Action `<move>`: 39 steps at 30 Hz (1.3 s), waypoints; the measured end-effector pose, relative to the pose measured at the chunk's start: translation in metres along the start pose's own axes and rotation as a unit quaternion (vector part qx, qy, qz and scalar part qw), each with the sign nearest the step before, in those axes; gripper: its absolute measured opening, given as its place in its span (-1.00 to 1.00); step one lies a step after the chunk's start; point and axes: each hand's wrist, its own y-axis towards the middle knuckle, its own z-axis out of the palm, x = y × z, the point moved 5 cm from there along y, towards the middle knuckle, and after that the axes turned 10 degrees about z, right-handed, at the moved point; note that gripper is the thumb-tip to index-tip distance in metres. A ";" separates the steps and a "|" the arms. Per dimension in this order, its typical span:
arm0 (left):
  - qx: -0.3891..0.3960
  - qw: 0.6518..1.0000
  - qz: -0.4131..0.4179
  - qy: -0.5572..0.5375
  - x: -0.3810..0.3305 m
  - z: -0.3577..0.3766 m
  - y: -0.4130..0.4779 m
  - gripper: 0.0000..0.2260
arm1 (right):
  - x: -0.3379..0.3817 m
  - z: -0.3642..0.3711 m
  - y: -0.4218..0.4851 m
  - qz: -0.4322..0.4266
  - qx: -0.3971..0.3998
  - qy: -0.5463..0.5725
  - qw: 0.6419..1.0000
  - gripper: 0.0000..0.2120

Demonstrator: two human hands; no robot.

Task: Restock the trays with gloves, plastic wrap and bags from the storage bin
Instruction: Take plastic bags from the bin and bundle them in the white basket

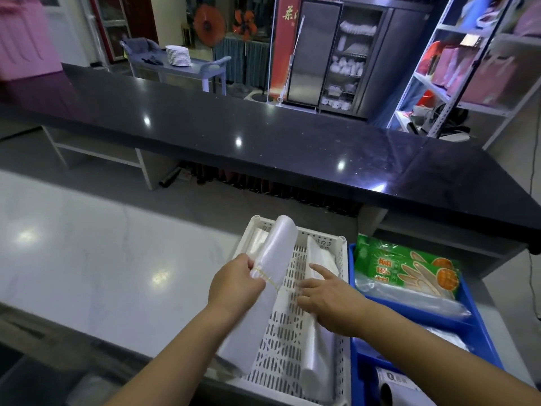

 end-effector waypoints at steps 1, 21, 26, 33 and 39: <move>-0.009 0.999 0.019 0.037 -0.006 0.002 -0.001 -0.92 | -0.001 -0.003 -0.003 0.001 -0.009 0.002 1.000 -0.76; 0.269 0.893 0.286 0.218 -0.013 0.118 -0.031 -0.24 | -0.017 -0.007 -0.034 0.051 -0.036 -0.034 0.997 -0.78; 0.237 0.887 0.298 0.260 -0.009 0.120 -0.025 -0.19 | -0.017 -0.012 -0.035 0.040 -0.024 -0.045 0.998 -0.71; 0.165 0.924 0.218 0.269 0.011 0.108 -0.013 -0.19 | -0.016 -0.012 -0.035 0.036 -0.025 -0.032 0.999 -0.80; 0.155 0.946 0.179 0.223 0.003 0.105 -0.013 -0.37 | -0.010 -0.009 -0.026 0.037 -0.053 -0.023 0.998 -0.81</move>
